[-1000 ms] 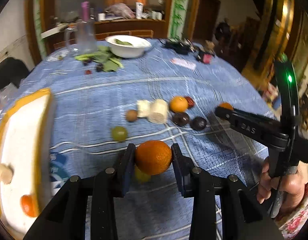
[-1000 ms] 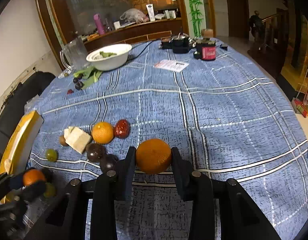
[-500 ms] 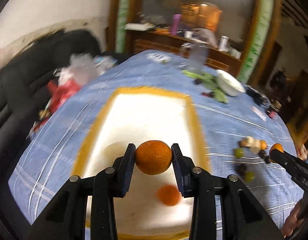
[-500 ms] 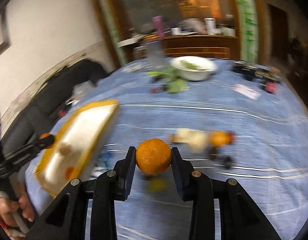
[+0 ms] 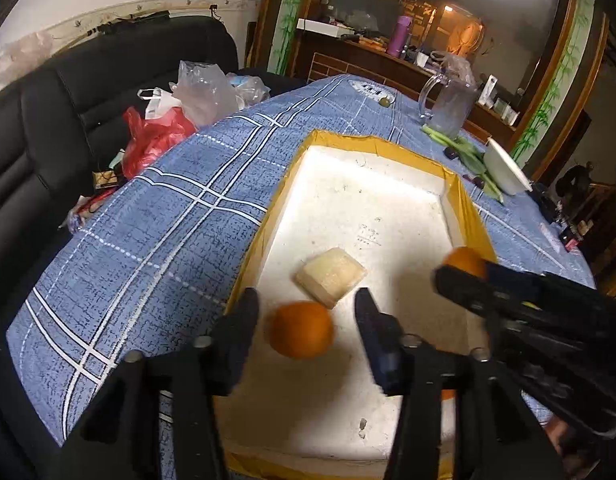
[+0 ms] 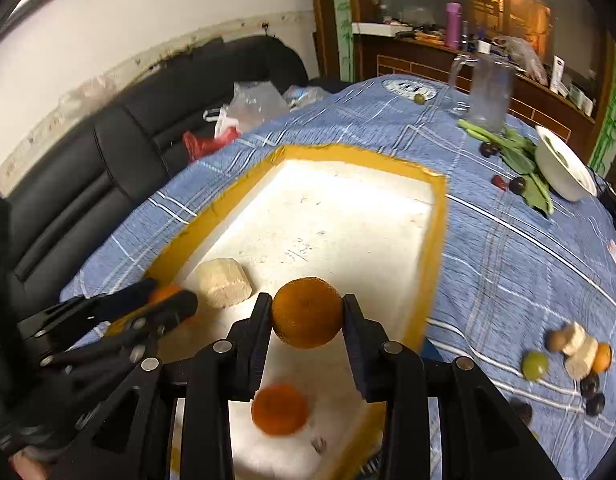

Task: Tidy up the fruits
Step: 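Lower both oranges into the white tray and open both tools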

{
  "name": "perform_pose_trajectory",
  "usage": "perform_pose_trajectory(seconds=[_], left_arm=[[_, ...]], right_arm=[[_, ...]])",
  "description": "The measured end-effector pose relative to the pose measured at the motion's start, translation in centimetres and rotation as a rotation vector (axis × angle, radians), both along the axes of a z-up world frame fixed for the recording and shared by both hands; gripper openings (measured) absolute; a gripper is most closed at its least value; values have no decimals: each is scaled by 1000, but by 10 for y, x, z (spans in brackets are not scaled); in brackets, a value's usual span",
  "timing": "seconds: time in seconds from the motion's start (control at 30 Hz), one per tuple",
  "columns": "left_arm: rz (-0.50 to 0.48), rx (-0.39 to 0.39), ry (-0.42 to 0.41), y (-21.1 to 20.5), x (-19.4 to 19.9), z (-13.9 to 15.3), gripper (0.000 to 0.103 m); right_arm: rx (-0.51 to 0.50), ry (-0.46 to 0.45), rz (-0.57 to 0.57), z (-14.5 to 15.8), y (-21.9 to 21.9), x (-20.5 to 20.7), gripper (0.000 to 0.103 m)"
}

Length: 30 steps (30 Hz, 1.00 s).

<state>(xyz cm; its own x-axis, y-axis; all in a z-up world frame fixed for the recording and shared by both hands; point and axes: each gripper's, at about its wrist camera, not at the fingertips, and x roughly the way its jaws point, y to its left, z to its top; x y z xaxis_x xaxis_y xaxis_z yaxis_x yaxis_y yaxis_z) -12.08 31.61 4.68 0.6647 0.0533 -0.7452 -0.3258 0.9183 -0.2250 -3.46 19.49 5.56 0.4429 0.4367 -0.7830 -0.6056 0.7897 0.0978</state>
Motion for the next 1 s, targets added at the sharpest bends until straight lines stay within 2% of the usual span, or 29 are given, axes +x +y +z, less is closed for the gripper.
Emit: perform_pose_trajectory(seconds=[0.17,0.23,0.27,0.47,0.57,0.67,0.73,0.87,1.0], left_arm=[[-8,-34,-35,4,-6,11,63],[-1,-44,-50,5,-9,18,68],[2,-55,-61,5,-12,23,70],[-11,-65,-92,-9,-25,44,71],[-44,-63,-117,-24,-32,58,74],[-85,-46,-156,-47,-39,73,82],[-119,-27,-170,-66,-42,80,83],[-218,-27,-158,-105,-38,81,83],[-300,-23,-138,-140,-34,81,83]], right_arm=[[-28,-6,-18,-4,5,5,41],[-19,-31,-26,5,0,2,55],[-11,-50,-34,11,-4,-1,58],[36,-112,-112,43,-46,-12,59],[57,-137,-171,58,-88,-25,59],[53,-170,-262,67,-145,-42,64],[35,-190,-337,70,-188,-53,65],[8,-199,-489,69,-268,-74,65],[21,-188,-574,67,-317,-86,65]])
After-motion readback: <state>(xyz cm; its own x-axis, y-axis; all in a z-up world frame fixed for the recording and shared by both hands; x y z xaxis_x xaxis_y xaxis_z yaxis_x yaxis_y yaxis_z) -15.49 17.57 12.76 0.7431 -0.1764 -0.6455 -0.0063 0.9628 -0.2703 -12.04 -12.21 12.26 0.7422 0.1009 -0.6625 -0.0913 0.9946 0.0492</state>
